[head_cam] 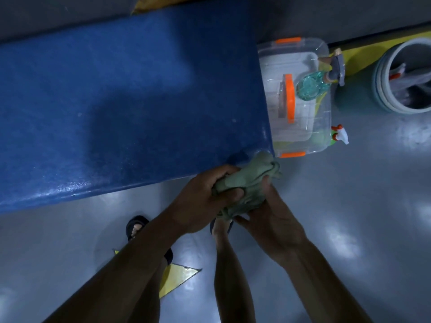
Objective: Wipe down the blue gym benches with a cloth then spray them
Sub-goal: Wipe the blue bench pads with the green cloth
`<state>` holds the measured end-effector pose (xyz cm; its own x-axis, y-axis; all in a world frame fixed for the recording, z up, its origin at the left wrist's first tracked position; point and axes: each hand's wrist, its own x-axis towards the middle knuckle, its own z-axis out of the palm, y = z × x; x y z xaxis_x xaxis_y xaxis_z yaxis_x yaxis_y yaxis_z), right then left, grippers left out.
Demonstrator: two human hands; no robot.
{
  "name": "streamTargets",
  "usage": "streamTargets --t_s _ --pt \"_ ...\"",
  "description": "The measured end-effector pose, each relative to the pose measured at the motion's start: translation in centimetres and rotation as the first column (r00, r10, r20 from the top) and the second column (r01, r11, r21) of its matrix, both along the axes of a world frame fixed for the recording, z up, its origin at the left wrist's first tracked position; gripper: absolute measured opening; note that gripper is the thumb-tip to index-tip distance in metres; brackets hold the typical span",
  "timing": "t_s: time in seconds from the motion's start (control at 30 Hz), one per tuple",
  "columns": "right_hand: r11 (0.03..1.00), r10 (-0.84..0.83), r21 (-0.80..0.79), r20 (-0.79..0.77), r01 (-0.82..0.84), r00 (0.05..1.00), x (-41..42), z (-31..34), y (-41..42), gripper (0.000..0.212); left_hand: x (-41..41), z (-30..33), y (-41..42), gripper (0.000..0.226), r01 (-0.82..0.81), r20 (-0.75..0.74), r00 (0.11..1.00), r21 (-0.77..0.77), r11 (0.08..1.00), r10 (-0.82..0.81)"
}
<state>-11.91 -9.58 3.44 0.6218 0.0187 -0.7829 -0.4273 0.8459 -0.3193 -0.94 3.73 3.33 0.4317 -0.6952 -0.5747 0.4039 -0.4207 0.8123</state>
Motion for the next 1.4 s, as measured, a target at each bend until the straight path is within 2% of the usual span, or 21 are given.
streamTargets --t_s 0.1,0.17,0.3,0.43,0.53,0.57,0.67,0.73,0.8,0.87,1.03,1.17,1.27,1.33,1.4 --pt "0.988 -0.090 -0.127 -0.045 0.083 0.995 1.0 0.7 1.2 0.046 -0.6 -0.3 0.0 0.030 0.011 0.089 0.996 0.089 0.996 -0.019" --pt "0.956 -0.131 -0.276 -0.091 0.101 0.987 1.5 1.1 1.5 0.032 -1.1 -0.1 -0.3 0.033 -0.005 0.194 0.981 0.154 0.988 -0.025" --pt "0.868 -0.087 -0.495 -0.096 0.028 0.992 1.1 1.3 1.4 0.025 -2.0 0.0 -1.0 0.035 -0.105 0.252 0.966 0.194 0.975 0.054" --pt "0.731 -0.062 -0.681 -0.105 -0.026 0.993 0.3 0.2 -1.0 0.020 -1.8 0.1 -0.9 0.040 0.044 0.278 0.957 0.157 0.987 -0.087" --pt "0.496 0.015 -0.851 -0.190 -0.173 0.982 0.3 -0.3 -4.1 0.013 -0.3 0.1 0.8 0.035 0.021 0.454 0.882 0.224 0.974 -0.123" --pt "0.390 0.042 -0.888 -0.247 -0.244 0.968 0.3 -0.5 -5.2 0.010 0.4 -0.1 1.7 0.033 -0.015 0.553 0.824 0.245 0.970 -0.126" --pt "0.103 0.060 -0.914 -0.389 -0.393 0.919 0.1 -1.4 -7.7 0.020 2.8 -1.0 4.7 0.034 -0.102 0.768 0.606 0.332 0.938 -0.206" --pt "-0.070 0.086 -0.911 -0.412 -0.407 0.907 0.3 -2.4 -8.5 0.019 4.4 -1.9 6.5 0.046 -0.115 0.814 0.489 0.417 0.902 -0.314" --pt "-0.208 0.102 -0.889 -0.434 -0.408 0.895 1.0 -3.1 -8.6 0.018 5.6 -2.8 8.0 0.060 -0.103 0.792 0.430 0.520 0.848 -0.434" --pt "-0.295 0.087 -0.857 -0.464 -0.423 0.881 2.1 -3.5 -8.1 0.018 6.8 -3.2 9.3 0.072 -0.093 0.753 0.398 0.601 0.794 -0.524" --pt "-0.375 0.052 -0.805 -0.513 -0.460 0.857 4.8 -4.4 -5.2 0.037 8.1 -3.7 11.4 0.084 -0.092 0.703 0.424 0.661 0.745 -0.571" --pt "-0.311 -0.006 -0.850 -0.446 -0.425 0.895 6.5 -4.6 -1.3 0.037 8.1 -4.0 11.3 0.082 -0.104 0.708 0.438 0.653 0.750 -0.555" --pt "-0.261 -0.058 -0.891 -0.369 -0.371 0.928 7.6 -5.1 1.4 0.042 8.4 -3.8 10.8 0.088 -0.107 0.685 0.435 0.684 0.722 -0.584" --pt "-0.274 0.028 -0.910 -0.331 -0.311 0.943 7.8 -5.3 3.9 0.046 8.5 -3.8 10.6 0.088 -0.109 0.678 0.435 0.693 0.712 -0.593" --pt "-0.297 0.226 -0.929 -0.292 -0.219 0.929 7.9 -5.4 6.7 0.048 8.5 -3.8 10.6 0.087 -0.113 0.677 0.430 0.696 0.709 -0.597"
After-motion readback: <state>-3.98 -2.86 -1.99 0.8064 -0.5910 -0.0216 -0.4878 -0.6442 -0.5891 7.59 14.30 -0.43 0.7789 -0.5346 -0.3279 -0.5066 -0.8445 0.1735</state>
